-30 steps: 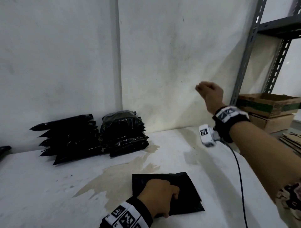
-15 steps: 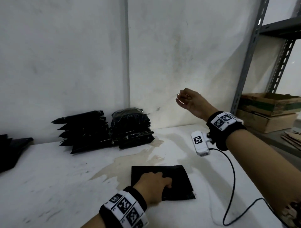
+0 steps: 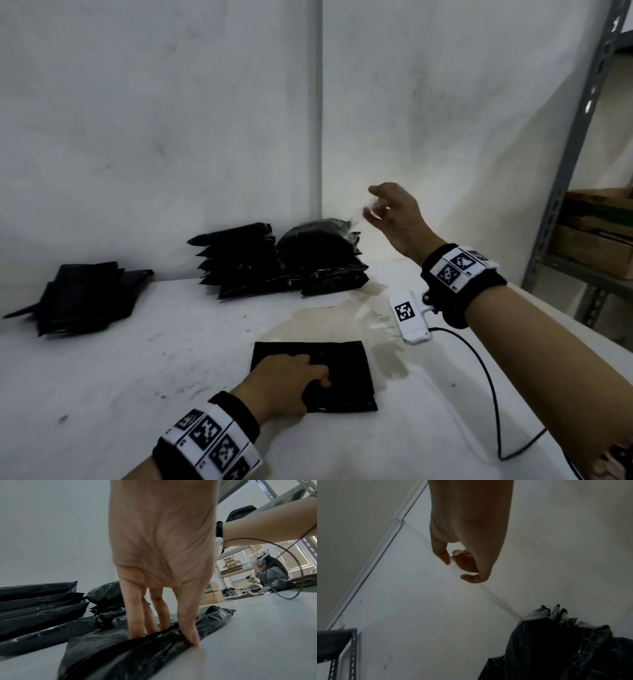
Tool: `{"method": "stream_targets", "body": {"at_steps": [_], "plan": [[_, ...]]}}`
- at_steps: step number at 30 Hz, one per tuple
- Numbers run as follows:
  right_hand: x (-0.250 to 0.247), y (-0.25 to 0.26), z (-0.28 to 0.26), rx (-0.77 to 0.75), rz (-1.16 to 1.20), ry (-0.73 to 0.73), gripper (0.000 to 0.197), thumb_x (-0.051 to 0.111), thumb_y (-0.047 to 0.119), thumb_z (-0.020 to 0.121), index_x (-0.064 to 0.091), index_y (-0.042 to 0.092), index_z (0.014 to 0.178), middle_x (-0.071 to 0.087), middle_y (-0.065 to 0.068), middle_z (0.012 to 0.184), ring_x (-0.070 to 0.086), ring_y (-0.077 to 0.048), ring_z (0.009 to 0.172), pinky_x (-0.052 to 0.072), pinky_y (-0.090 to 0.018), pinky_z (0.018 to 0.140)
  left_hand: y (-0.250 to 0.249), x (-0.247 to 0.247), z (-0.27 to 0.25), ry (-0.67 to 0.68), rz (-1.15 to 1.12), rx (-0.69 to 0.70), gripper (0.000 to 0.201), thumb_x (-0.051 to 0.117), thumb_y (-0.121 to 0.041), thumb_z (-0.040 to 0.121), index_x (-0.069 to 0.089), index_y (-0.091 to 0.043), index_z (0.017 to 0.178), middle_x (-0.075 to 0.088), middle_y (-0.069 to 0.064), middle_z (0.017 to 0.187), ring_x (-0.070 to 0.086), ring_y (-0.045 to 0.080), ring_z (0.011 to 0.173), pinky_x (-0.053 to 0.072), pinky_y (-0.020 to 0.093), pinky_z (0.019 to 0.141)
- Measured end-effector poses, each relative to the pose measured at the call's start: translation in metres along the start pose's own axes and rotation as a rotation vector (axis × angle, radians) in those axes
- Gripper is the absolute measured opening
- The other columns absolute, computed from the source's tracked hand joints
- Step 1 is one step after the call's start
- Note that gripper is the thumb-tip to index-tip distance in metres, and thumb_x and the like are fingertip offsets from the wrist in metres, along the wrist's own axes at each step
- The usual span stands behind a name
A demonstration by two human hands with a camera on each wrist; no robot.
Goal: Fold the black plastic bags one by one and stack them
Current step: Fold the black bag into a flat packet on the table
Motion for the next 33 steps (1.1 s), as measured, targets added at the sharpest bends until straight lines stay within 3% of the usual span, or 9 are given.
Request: {"method": "stream_targets", "body": {"at_steps": [2,5,9,11,14,18,24,28,33], "plan": [[-0.002,0.008,0.002,-0.123,-0.055,-0.074,0.027,0.055,-0.007,0.088,0.048,0.018,0.079,0.045,0.002,0.062,0.045,-0.007,0.050,0.050,-0.027,0.064,0.000,0.001,-0.001,-0.012,0.032,0.001,0.050,0.057,-0.018,0.088,0.042,-0.031,0.134,0.048,0.005,0.126,0.052,0.029,0.109,0.037,0.031,0.082],[-0.011,0.015,0.004,-0.235,-0.197,-0.155,0.028,0.053,-0.009,0.086,0.050,0.018,0.081,0.038,0.000,0.066,0.045,-0.007,0.053,0.048,-0.024,0.060,-0.002,0.003,0.002,-0.019,0.062,0.001,0.049,0.057,-0.017,0.087,0.042,-0.029,0.133,0.049,0.007,0.126,0.052,0.030,0.108,0.036,0.031,0.079],[-0.030,0.014,0.006,-0.200,-0.241,-0.226,0.025,0.053,-0.007,0.087,0.049,0.017,0.080,0.041,-0.001,0.068,0.047,-0.006,0.049,0.049,-0.023,0.060,0.000,0.000,0.006,-0.036,0.006,0.027,0.043,0.061,-0.038,0.087,0.046,-0.028,0.127,0.053,0.004,0.122,0.054,0.026,0.108,0.039,0.032,0.083],[-0.039,0.012,0.006,-0.176,-0.245,-0.236,0.024,0.053,-0.006,0.088,0.050,0.017,0.082,0.044,-0.002,0.071,0.047,-0.006,0.049,0.050,-0.024,0.062,0.004,-0.003,0.010,-0.039,-0.027,0.026,0.036,0.049,-0.048,0.093,0.049,-0.028,0.124,0.057,0.003,0.119,0.054,0.024,0.108,0.040,0.033,0.087],[-0.046,0.012,0.006,-0.158,-0.251,-0.243,0.024,0.053,-0.006,0.088,0.050,0.017,0.082,0.045,-0.002,0.072,0.046,-0.007,0.051,0.050,-0.025,0.065,0.010,-0.007,0.018,-0.068,-0.095,0.034,0.028,0.034,-0.038,0.102,0.054,-0.031,0.119,0.062,0.000,0.116,0.056,0.021,0.106,0.041,0.034,0.088],[-0.047,0.013,0.005,-0.140,-0.260,-0.206,0.025,0.053,-0.006,0.088,0.050,0.018,0.081,0.045,-0.001,0.073,0.044,-0.009,0.055,0.050,-0.025,0.065,0.010,-0.011,0.020,-0.097,-0.118,0.051,0.026,0.042,-0.021,0.098,0.056,-0.032,0.117,0.063,-0.001,0.113,0.057,0.020,0.104,0.038,0.029,0.080],[-0.047,0.009,0.004,-0.118,-0.249,-0.176,0.026,0.054,-0.006,0.088,0.050,0.018,0.080,0.046,0.000,0.071,0.045,-0.008,0.052,0.050,-0.024,0.064,0.013,-0.012,0.020,-0.084,-0.160,0.062,0.036,0.061,-0.024,0.090,0.053,-0.035,0.123,0.065,-0.001,0.106,0.058,0.017,0.099,0.042,0.029,0.077],[-0.050,0.006,0.004,-0.104,-0.248,-0.165,0.026,0.054,-0.005,0.088,0.050,0.018,0.079,0.048,0.000,0.072,0.046,-0.007,0.052,0.050,-0.024,0.064,0.016,-0.012,0.025,-0.089,-0.217,0.095,0.028,0.065,-0.023,0.085,0.060,-0.031,0.112,0.057,-0.005,0.093,0.050,0.009,0.085,0.035,0.023,0.071],[-0.056,0.005,0.006,-0.091,-0.244,-0.178,0.025,0.055,-0.005,0.087,0.051,0.018,0.078,0.047,0.001,0.071,0.046,-0.007,0.051,0.050,-0.025,0.066,0.017,-0.018,0.034,-0.064,-0.349,0.083,0.016,0.059,-0.024,0.085,0.067,-0.024,0.098,0.052,-0.013,0.078,0.049,0.005,0.072,0.040,0.024,0.068]]}}
Point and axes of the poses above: each hand's wrist, its own z-axis towards the middle knuckle, its own x-axis out of the palm, y = z × x, the point moved 5 cm from there along z, towards the middle knuckle
